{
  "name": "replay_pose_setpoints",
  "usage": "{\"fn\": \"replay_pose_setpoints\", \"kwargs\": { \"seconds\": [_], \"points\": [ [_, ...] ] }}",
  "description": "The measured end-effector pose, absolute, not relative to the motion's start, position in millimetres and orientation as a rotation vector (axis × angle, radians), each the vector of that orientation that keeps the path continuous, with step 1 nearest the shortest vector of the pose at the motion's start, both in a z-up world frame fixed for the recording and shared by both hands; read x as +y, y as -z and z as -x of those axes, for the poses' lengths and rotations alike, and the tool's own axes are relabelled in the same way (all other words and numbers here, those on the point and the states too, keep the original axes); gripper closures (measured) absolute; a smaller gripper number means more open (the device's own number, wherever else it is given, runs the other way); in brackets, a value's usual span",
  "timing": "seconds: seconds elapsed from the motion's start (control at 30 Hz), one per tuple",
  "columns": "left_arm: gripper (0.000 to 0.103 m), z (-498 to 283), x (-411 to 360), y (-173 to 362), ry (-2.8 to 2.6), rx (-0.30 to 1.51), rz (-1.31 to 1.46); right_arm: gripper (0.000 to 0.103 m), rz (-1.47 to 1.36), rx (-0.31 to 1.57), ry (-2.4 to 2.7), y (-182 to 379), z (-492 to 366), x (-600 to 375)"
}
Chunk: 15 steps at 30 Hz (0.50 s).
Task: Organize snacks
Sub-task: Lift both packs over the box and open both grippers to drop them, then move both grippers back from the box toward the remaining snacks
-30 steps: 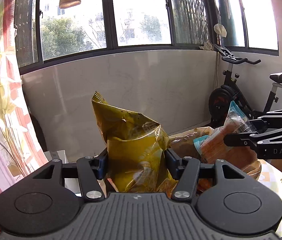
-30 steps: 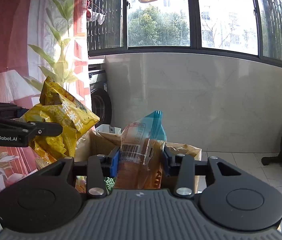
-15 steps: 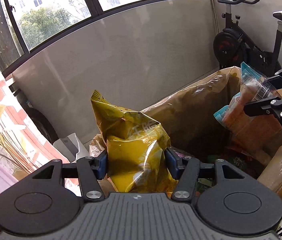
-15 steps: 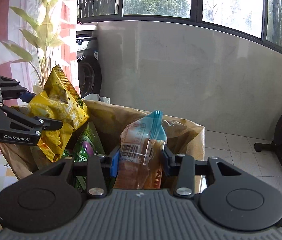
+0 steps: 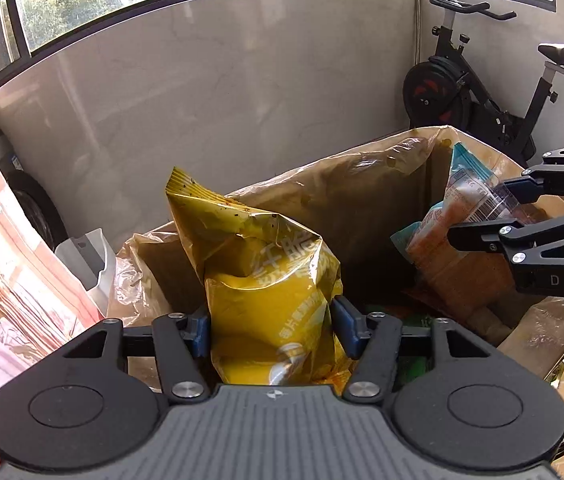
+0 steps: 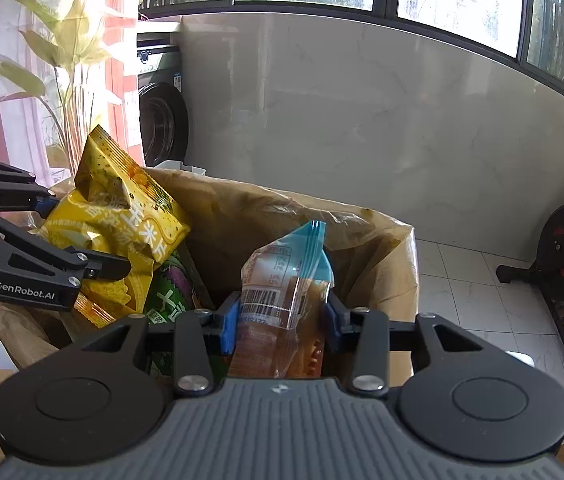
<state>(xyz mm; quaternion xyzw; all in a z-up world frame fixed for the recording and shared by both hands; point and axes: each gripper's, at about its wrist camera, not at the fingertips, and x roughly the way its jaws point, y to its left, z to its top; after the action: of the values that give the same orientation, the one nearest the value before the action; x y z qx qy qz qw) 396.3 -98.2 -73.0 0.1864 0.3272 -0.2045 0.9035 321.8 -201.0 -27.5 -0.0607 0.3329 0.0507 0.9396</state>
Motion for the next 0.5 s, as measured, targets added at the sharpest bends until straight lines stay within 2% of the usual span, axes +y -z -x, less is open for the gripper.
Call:
{"fn": "replay_pose_setpoints", "kwargs": {
  "seconds": [0.1,0.2,0.5],
  "points": [
    [0.031,-389.6,-97.9,67.0,0.401,0.643,-0.423,0.057,0.115,0.699,-0.103,26.2,-323.3,-200.8],
    [0.025,-383.2,-100.8,58.0,0.386,0.606,-0.421,0.04,0.085,0.689,-0.105,20.3,-319.8,-202.1],
    [0.025,-350.8,-73.8,16.6,0.351,0.483,-0.27,0.036,0.006,0.62,-0.156,-11.1,-289.0,-201.3]
  ]
}}
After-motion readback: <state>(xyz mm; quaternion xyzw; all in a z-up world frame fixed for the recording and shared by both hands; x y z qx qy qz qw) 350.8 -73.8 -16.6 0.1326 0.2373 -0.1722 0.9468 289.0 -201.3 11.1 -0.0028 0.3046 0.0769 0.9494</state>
